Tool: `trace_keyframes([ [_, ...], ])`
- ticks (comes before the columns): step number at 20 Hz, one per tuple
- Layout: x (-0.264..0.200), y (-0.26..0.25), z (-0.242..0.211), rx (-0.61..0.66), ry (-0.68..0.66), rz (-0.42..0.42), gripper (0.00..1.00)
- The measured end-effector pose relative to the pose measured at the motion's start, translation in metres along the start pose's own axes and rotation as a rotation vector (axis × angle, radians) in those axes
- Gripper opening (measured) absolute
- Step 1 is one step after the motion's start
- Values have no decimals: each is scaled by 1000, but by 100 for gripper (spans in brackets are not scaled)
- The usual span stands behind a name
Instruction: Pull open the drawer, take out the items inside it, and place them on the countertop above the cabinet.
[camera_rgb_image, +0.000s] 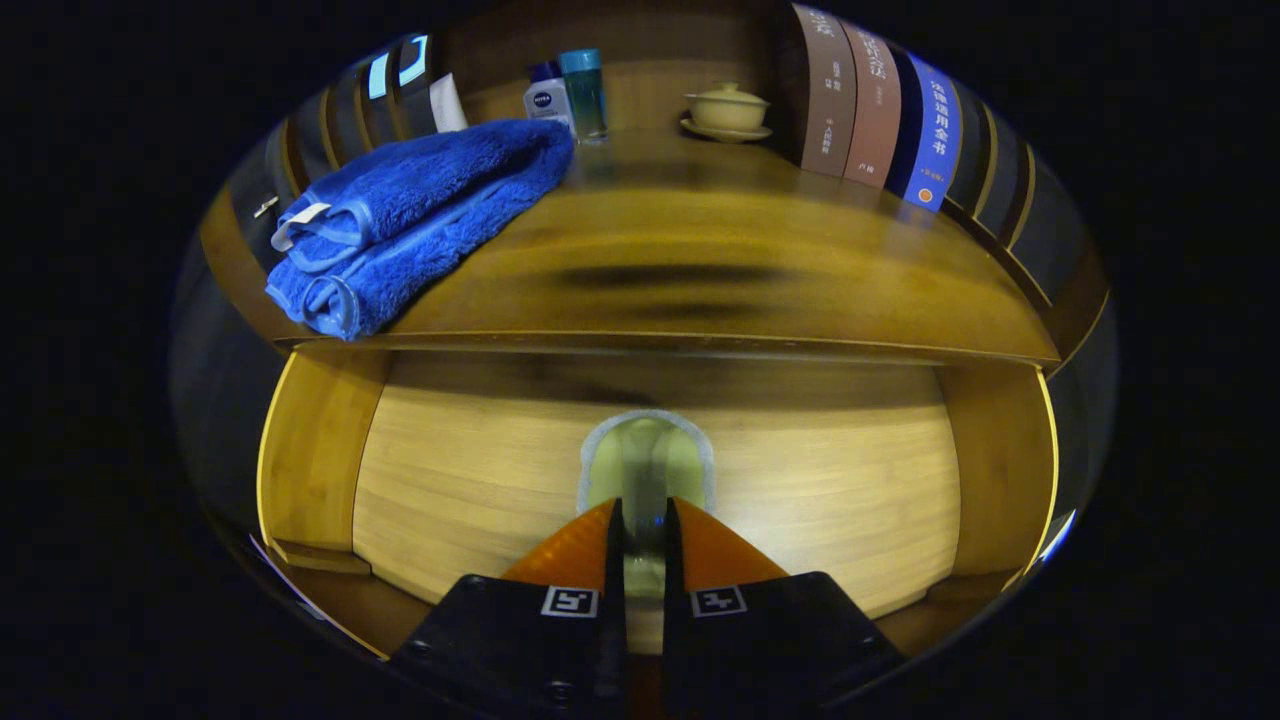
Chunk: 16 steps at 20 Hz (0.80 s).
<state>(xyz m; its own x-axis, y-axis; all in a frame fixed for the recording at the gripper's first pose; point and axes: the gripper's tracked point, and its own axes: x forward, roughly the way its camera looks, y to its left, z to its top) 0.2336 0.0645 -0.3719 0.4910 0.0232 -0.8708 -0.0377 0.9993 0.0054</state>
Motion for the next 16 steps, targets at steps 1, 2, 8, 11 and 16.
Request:
trace_keyframes([
  [1, -2, 2, -2, 19, 11, 14, 19],
  [2, -9, 4, -2, 48, 20, 30, 18],
  [8, -68, 9, 7, 99, -4, 93, 18],
  [11, -101, 5, 25, 76, -63, 101, 19],
  [16, -141, 1, 61, 57, -120, 106, 19],
])
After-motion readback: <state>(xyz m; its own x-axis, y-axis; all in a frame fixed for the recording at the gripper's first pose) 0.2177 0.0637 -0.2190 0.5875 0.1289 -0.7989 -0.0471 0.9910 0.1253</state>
